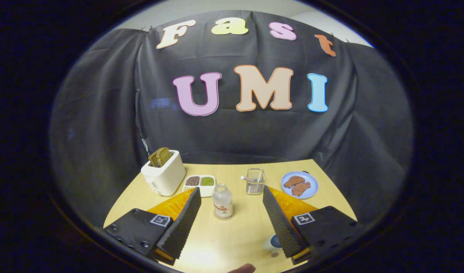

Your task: Take the bottle from table, then pour the juice into the cup, finally place the bottle on the coaster

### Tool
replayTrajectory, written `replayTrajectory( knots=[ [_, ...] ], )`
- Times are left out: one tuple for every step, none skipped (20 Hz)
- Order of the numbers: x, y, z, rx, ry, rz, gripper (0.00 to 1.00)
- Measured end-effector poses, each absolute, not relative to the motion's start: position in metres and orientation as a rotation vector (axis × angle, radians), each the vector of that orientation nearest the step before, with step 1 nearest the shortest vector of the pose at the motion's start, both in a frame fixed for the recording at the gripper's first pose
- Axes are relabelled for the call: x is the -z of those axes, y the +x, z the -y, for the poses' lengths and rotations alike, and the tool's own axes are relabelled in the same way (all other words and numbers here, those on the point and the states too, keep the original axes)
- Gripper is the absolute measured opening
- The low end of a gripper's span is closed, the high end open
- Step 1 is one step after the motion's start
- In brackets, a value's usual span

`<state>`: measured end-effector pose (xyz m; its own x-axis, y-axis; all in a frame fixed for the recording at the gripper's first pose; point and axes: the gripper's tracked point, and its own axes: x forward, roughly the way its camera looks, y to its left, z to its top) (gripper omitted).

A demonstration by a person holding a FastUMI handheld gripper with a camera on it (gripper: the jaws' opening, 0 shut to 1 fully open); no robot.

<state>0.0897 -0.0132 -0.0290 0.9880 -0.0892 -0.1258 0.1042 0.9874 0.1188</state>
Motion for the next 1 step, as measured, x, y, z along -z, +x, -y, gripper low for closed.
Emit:
replayTrajectory(
  knots=[
    [0.0252,0.0850,0.0145,0.099,0.122,-0.115,1.00]
  ],
)
